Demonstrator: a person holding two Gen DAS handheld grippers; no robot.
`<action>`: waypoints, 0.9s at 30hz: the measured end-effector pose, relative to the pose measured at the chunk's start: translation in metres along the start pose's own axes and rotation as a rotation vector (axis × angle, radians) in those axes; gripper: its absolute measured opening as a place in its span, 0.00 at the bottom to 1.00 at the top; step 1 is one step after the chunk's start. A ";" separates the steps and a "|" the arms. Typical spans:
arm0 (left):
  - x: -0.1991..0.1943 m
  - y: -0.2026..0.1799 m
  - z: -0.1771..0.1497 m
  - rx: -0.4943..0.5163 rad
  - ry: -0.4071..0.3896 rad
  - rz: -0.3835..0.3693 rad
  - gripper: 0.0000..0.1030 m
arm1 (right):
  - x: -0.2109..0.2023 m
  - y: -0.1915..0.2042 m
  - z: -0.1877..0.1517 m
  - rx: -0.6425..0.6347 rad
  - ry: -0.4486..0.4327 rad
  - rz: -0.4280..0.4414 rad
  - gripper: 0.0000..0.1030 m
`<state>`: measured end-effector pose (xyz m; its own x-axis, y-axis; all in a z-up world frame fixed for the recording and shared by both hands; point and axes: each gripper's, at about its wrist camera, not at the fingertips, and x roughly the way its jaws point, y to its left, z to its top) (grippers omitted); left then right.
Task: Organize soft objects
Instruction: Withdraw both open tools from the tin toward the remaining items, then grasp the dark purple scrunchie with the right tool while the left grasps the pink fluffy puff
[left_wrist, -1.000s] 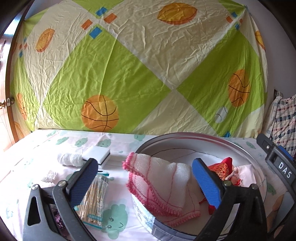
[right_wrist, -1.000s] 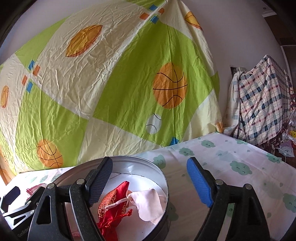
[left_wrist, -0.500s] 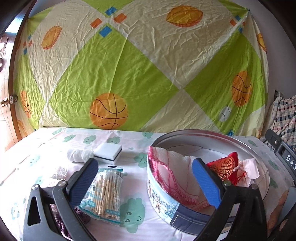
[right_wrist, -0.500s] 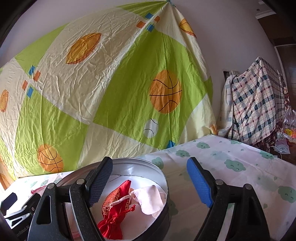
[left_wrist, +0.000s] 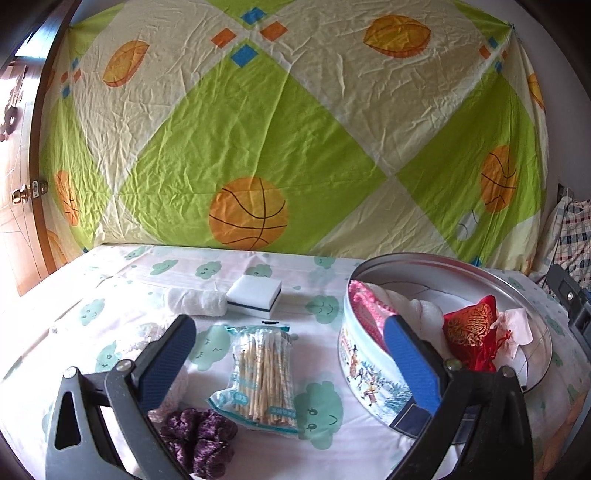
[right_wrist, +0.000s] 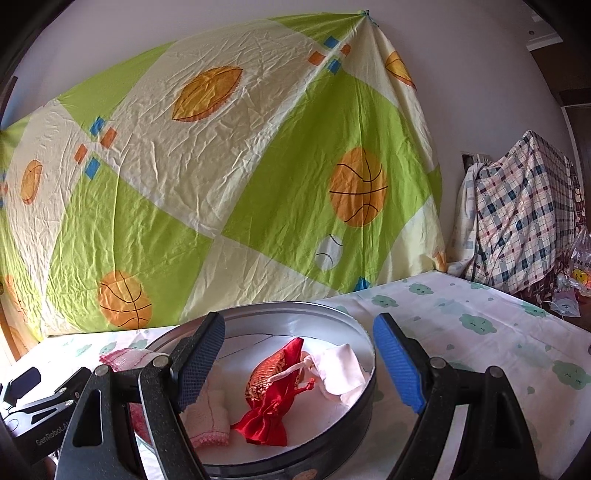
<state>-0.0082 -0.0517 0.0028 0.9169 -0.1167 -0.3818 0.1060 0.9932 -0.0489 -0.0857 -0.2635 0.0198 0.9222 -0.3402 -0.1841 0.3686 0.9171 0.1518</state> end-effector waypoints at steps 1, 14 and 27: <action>0.000 0.003 0.000 -0.001 0.001 0.001 1.00 | -0.002 0.004 -0.001 -0.001 0.002 0.010 0.82; 0.006 0.071 0.002 -0.061 0.019 0.079 1.00 | -0.024 0.075 -0.020 -0.073 0.057 0.164 0.82; 0.028 0.156 0.002 -0.189 0.121 0.142 1.00 | -0.026 0.160 -0.046 -0.220 0.203 0.309 0.82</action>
<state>0.0351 0.0995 -0.0133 0.8637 0.0131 -0.5038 -0.1046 0.9826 -0.1538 -0.0564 -0.0986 0.0038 0.9355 -0.0150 -0.3530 0.0248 0.9994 0.0233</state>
